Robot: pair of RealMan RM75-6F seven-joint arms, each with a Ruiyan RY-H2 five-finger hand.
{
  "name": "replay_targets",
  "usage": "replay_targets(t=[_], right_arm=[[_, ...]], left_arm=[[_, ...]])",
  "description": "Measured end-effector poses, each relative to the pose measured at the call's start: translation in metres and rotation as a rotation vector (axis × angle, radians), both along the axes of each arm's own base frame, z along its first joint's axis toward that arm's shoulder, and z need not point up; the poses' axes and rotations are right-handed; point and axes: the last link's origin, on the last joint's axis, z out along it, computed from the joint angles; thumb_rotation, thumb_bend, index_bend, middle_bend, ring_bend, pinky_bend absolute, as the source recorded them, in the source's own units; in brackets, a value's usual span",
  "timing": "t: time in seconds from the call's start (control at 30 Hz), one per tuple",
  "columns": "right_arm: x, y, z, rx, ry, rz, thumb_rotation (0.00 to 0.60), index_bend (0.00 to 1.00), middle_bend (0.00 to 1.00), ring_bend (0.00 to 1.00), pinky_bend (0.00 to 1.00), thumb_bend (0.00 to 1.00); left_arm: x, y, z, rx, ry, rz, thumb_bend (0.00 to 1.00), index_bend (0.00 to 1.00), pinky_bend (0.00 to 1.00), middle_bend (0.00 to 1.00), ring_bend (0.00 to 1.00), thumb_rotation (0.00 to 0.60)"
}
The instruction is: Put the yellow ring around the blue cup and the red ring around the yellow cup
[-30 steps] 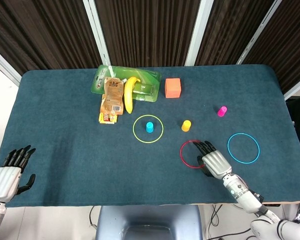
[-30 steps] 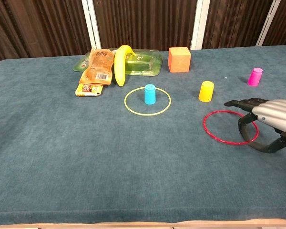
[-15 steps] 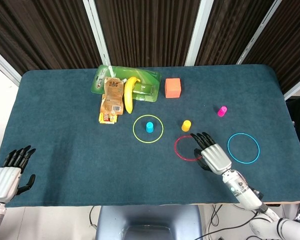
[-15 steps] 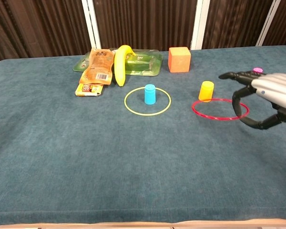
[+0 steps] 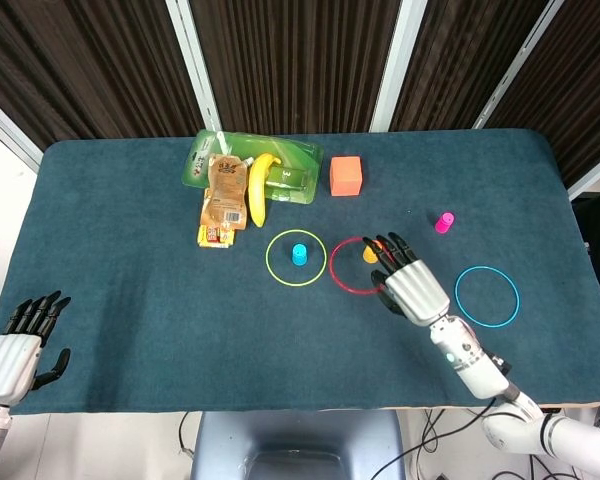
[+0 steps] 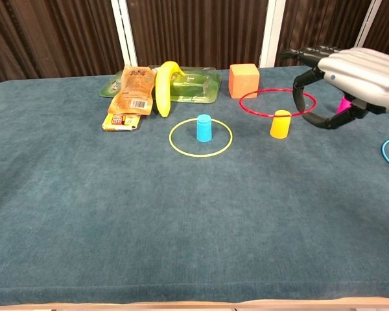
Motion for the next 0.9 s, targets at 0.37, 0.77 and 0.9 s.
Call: replay_targets(t=[0.37, 0.77, 0.9], right_arm=[[-0.019, -0.049, -0.008, -0.028, 0.081, -0.153, 0.6, 0.89, 0.13, 0.0, 0.0, 0.63], [-0.038, -0.043, -0.016, 0.044, 0.062, -0.25, 0.6, 0.12, 0.02, 0.0, 0.0, 0.34], [-0.042, -0.027, -0.001, 0.023, 0.028, -0.233, 0.6, 0.11, 0.02, 0.0, 0.0, 0.34]], left_arm=[[-0.001, 0.003, -0.002, -0.007, 0.004, 0.007, 0.45, 0.0, 0.0, 0.0, 0.0, 0.6], [0.0, 0.002, -0.002, 0.0, 0.004, 0.004, 0.45, 0.0, 0.0, 0.0, 0.0, 0.6], [0.001, 0.0, -0.002, -0.003, 0.002, -0.002, 0.45, 0.0, 0.0, 0.0, 0.0, 0.6]])
